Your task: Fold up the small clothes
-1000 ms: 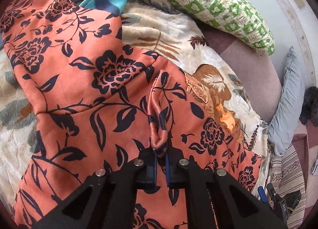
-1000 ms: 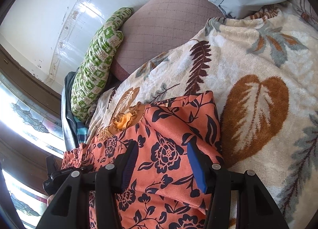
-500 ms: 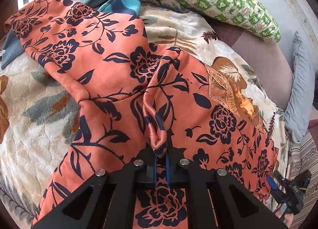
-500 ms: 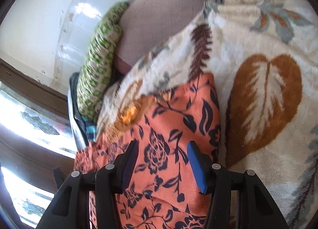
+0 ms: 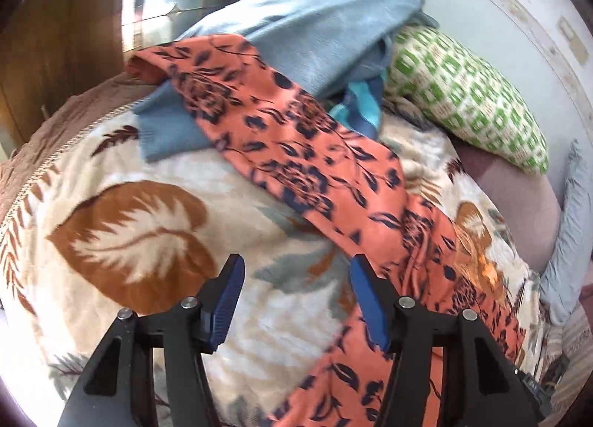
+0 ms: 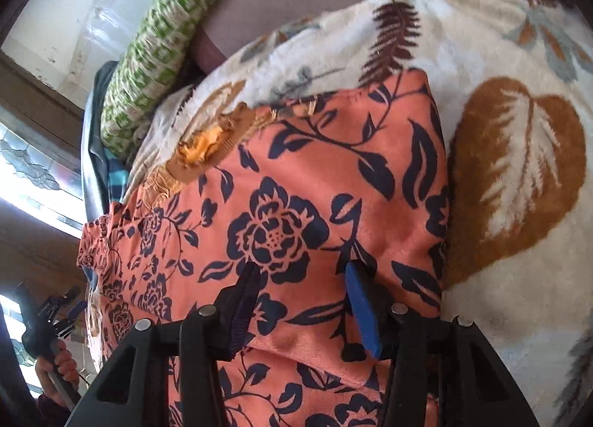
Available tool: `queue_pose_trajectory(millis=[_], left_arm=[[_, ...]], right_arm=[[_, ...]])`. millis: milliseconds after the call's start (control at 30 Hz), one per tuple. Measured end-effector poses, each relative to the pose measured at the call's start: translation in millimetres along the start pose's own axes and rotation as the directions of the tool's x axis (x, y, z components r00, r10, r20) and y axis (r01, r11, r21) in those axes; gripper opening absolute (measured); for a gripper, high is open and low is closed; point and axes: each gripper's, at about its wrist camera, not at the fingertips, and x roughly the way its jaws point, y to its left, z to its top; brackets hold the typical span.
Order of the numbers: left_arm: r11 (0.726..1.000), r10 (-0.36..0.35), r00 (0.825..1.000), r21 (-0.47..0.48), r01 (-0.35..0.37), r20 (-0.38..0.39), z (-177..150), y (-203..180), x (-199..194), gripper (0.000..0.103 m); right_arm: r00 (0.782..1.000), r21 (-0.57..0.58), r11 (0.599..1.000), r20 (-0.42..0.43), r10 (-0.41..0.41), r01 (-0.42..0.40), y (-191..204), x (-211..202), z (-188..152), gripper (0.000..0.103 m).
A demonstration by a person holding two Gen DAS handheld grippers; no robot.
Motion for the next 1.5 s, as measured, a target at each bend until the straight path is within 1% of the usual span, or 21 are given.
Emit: queue_pose_trajectory(millis=[67, 133, 167, 267, 367, 433, 500, 567, 633, 700, 767, 800, 833, 867, 900, 1000, 1067, 1167, 1300, 1400, 1500], left_arm=[[0.997, 0.012, 1.0, -0.075, -0.012, 0.001, 23, 26, 2, 0.063], [0.986, 0.059, 0.998, -0.159, -0.055, 0.019, 49, 53, 5, 0.065], [0.978, 0.064, 0.997, -0.202, -0.057, 0.03, 61, 69, 7, 0.065], [0.946, 0.091, 0.995, -0.316, -0.072, 0.046, 99, 115, 11, 0.065], [0.923, 0.079, 0.996, -0.381, -0.054, 0.049, 127, 143, 23, 0.065], [0.909, 0.05, 0.997, -0.416, -0.024, 0.052, 141, 154, 32, 0.065], [0.903, 0.014, 0.998, -0.43, 0.012, 0.056, 152, 157, 44, 0.065], [0.897, 0.004, 0.999, -0.442, 0.02, 0.052, 161, 159, 57, 0.065], [0.878, 0.003, 0.999, -0.478, 0.018, 0.043, 166, 164, 71, 0.065], [0.85, -0.033, 0.997, -0.523, 0.062, 0.065, 169, 171, 78, 0.064], [0.839, -0.063, 0.993, -0.535, 0.104, 0.096, 174, 171, 83, 0.064], [0.842, -0.063, 0.993, -0.529, 0.108, 0.103, 177, 169, 85, 0.064], [0.846, -0.066, 0.991, -0.52, 0.116, 0.115, 180, 167, 86, 0.06], [0.85, -0.073, 0.989, -0.511, 0.129, 0.129, 183, 164, 87, 0.044], [0.854, -0.084, 0.987, -0.5, 0.142, 0.137, 185, 160, 88, 0.025], [0.886, -0.073, 0.988, -0.445, 0.127, 0.137, 188, 144, 89, 0.007], [0.909, -0.034, 0.985, -0.405, 0.1, 0.166, 188, 134, 81, 0.006], [0.934, -0.028, 0.976, -0.342, 0.103, 0.218, 189, 117, 64, 0.005], [0.974, -0.117, 0.959, -0.16, 0.162, 0.258, 185, 67, 27, 0.005], [0.978, -0.198, 0.944, -0.006, 0.206, 0.263, 172, 14, -5, 0.005], [0.96, -0.265, 0.934, 0.152, 0.233, 0.241, 148, -50, -32, 0.005]], right_arm=[[1.0, -0.015, 1.0, 0.0, 0.015, -0.015, 3, -1, -2, 0.055], [1.0, -0.031, 1.0, -0.009, 0.003, -0.003, 4, 5, -6, 0.059], [1.0, -0.055, 0.998, -0.002, -0.006, 0.006, 9, 7, -8, 0.06], [0.999, -0.112, 0.993, 0.003, -0.039, 0.039, 20, 11, -11, 0.068], [0.995, -0.172, 0.981, 0.045, -0.085, 0.091, 33, 10, -13, 0.071], [0.996, -0.22, 0.974, 0.081, -0.043, 0.06, 46, 5, -15, 0.07], [0.993, -0.278, 0.96, 0.117, -0.001, 0.034, 62, 2, -17, 0.07], [0.99, -0.328, 0.944, 0.143, 0.008, 0.04, 76, 2, -21, 0.07], [0.989, -0.345, 0.938, 0.15, 0.011, 0.042, 82, 7, -23, 0.07], [0.991, -0.335, 0.941, 0.133, 0.003, 0.042, 80, 14, -23, 0.07], [0.992, -0.32, 0.946, 0.122, -0.017, 0.055, 74, 19, -22, 0.07], [0.994, -0.308, 0.95, 0.111, -0.02, 0.053, 72, 22, -21, 0.07], [0.995, -0.297, 0.954, 0.1, -0.016, 0.045, 68, 25, -19, 0.071], [0.995, -0.29, 0.956, 0.096, -0.011, 0.039, 66, 25, -19, 0.071], [0.995, -0.291, 0.956, 0.095, -0.011, 0.038, 66, 25, -19, 0.071], [0.995, -0.312, 0.949, 0.096, -0.023, 0.052, 69, 26, -20, 0.071], [0.995, -0.321, 0.945, 0.098, -0.03, 0.06, 70, 27, -21, 0.071], [0.995, -0.322, 0.945, 0.099, -0.031, 0.062, 70, 26, -22, 0.071], [0.992, -0.307, 0.951, 0.126, -0.002, 0.041, 70, 16, -19, 0.071], [0.984, -0.277, 0.961, 0.174, 0.031, 0.018, 68, -2, -13, 0.071], [0.975, -0.231, 0.973, 0.217, 0.051, 0.0, 60, -19, -6, 0.071]])
